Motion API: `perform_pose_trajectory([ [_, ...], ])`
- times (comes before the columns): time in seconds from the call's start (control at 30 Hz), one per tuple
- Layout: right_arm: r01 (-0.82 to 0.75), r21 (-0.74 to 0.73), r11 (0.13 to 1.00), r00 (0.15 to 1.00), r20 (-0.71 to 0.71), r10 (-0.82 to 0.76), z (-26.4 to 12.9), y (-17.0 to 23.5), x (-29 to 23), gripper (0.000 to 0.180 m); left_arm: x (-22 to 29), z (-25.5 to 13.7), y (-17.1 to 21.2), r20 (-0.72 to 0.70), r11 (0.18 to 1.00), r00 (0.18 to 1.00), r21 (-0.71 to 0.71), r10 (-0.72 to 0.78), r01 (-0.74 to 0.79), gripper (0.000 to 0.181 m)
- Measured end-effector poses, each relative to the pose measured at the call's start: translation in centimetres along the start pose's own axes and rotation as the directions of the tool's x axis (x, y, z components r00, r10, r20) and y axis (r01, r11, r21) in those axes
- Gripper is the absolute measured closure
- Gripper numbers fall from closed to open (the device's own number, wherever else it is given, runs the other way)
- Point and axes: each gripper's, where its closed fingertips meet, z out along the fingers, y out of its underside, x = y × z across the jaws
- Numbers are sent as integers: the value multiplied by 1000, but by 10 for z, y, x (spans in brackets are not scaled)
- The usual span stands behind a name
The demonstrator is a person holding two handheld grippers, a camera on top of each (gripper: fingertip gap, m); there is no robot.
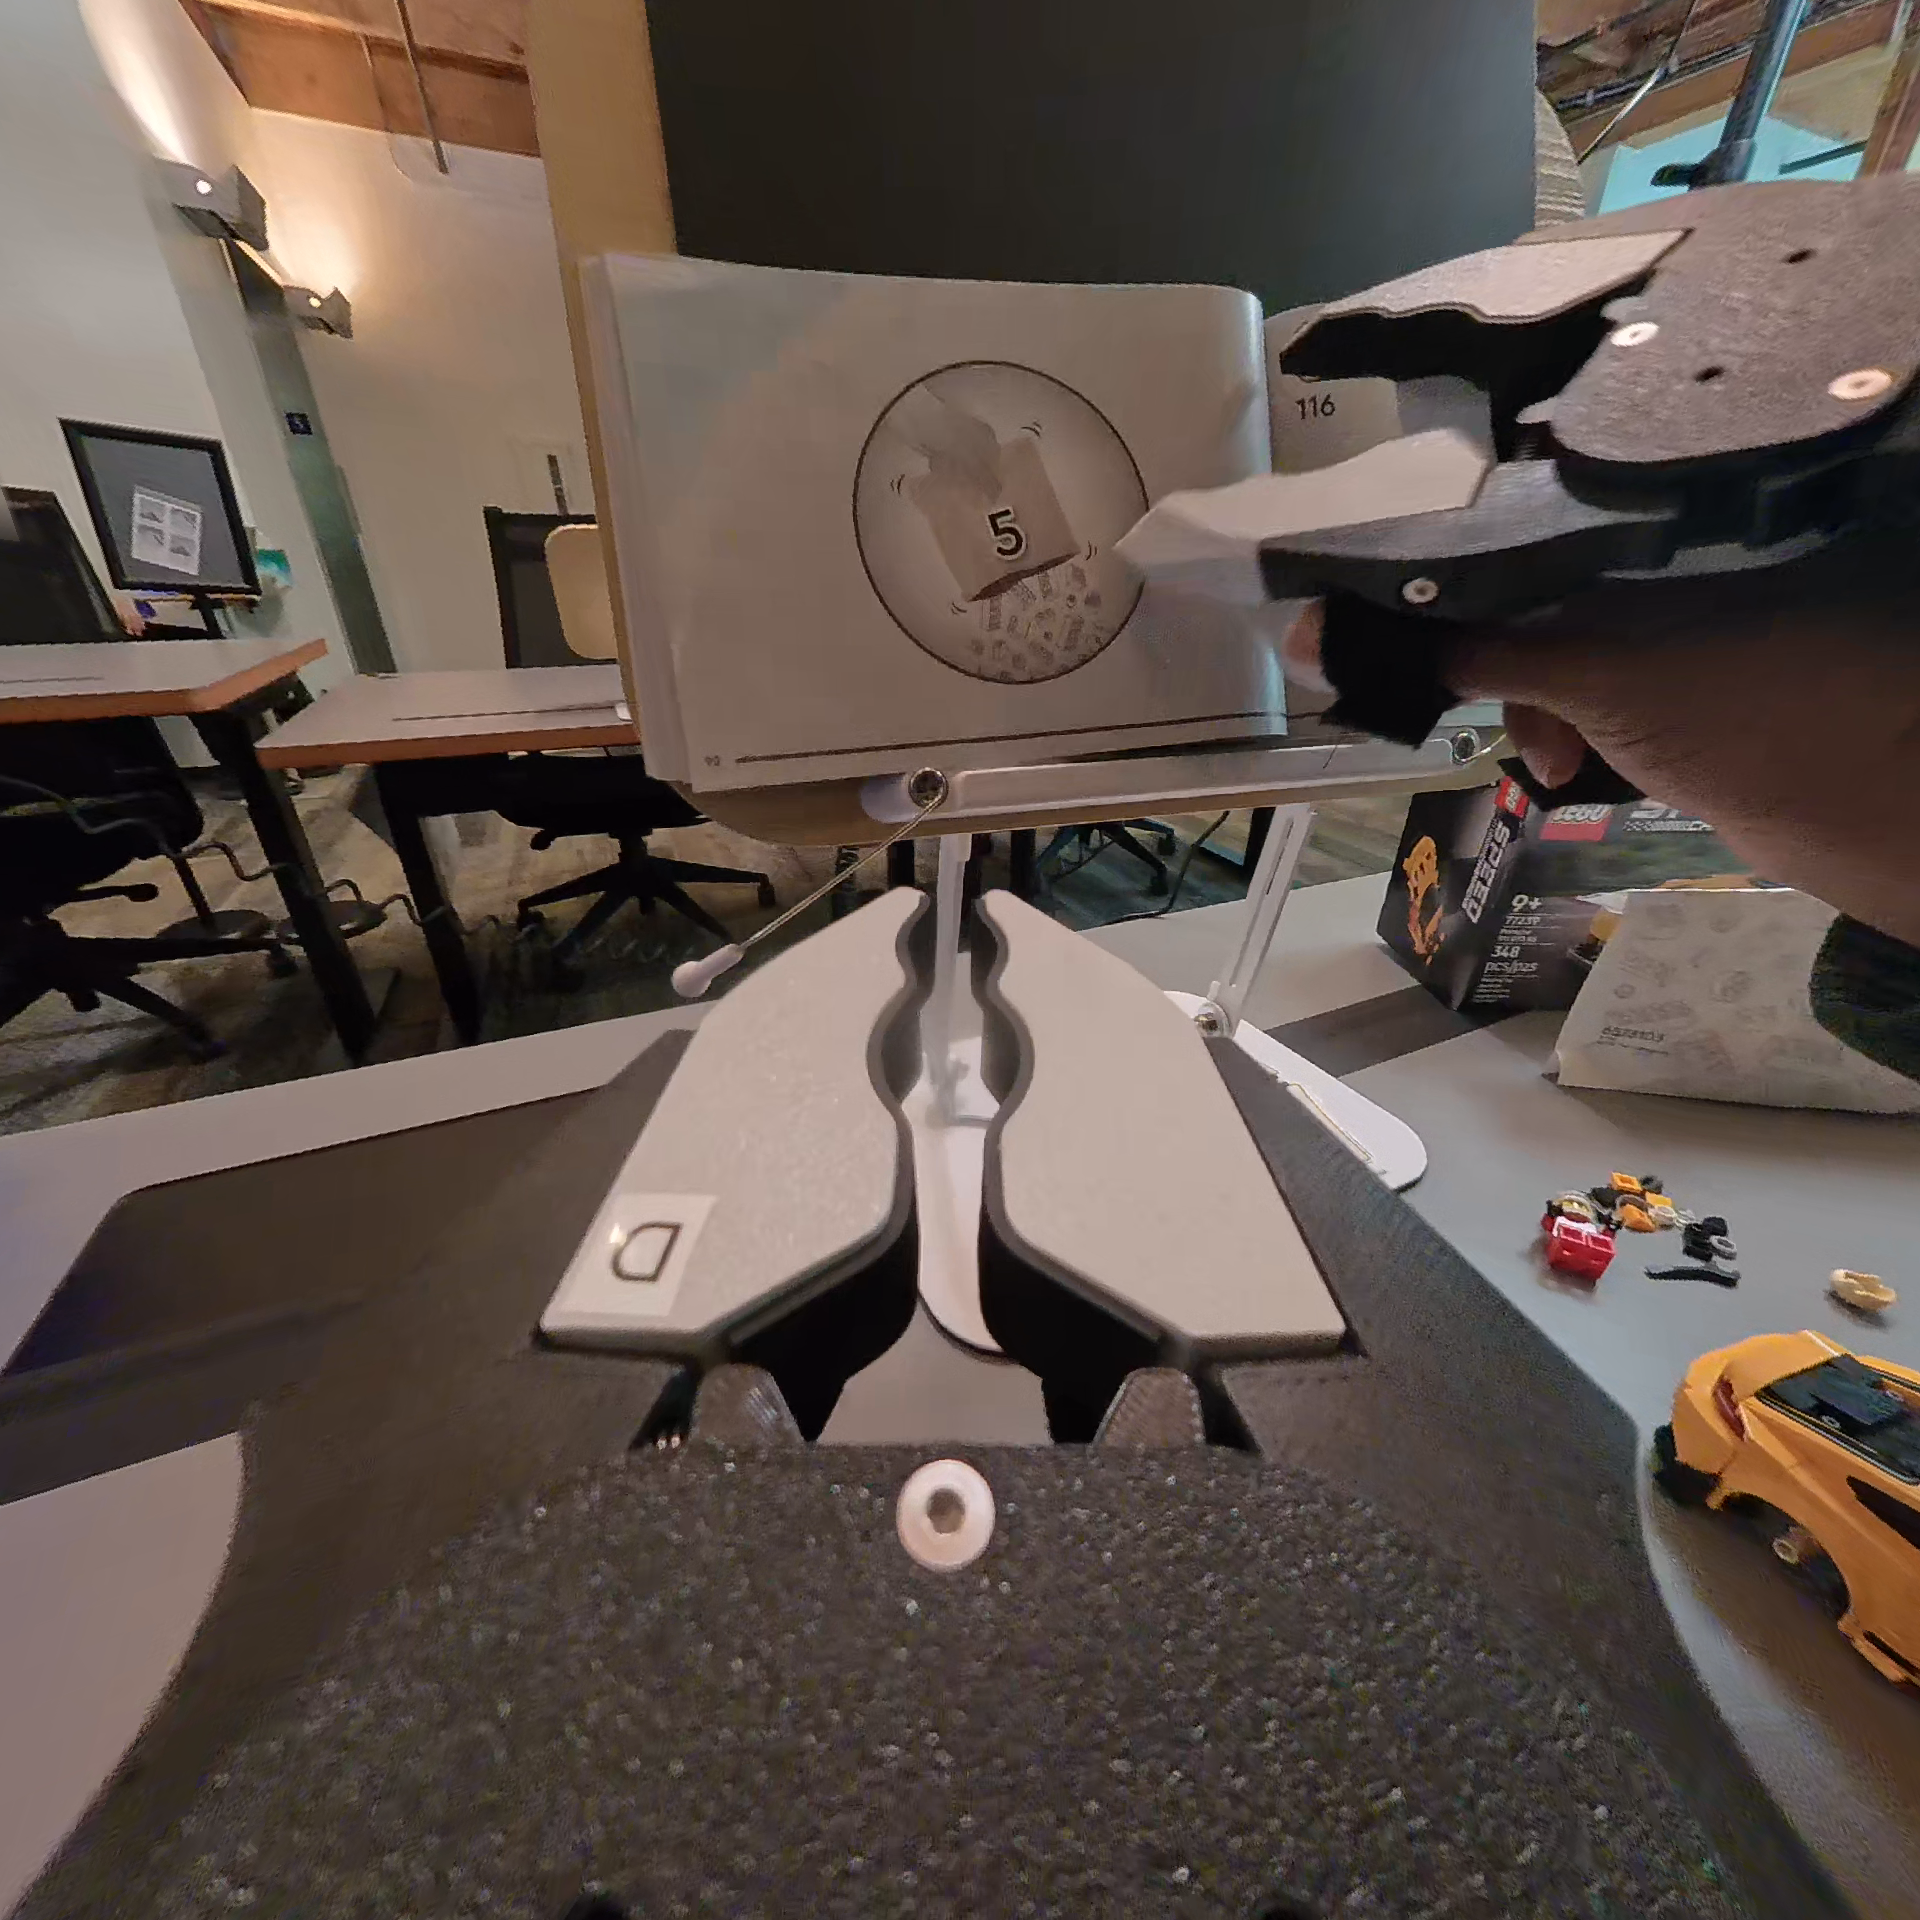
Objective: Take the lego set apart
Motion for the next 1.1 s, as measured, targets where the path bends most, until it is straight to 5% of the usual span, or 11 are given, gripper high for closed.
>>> perform_pose_trajectory([
  [0.1,32,-71,997,999,-3,-32,11,0,-14,72,1,-1,1,18,1000,999,-12,29,-29,176],
  [0.17,53,-92,994,998,-33,-57,19,3,-14,71,1,-2,0,33,998,998,-18,57,-57,177],
  [0.4,49,-21,999,995,-88,-51,12,5,4,105,2,-3,-2,13,998,998,-15,63,-62,177],
  [1.1,-92,107,990,995,-15,94,-29,24,48,144,34,13,-2,-127,998,992,-57,21,-28,167],
])
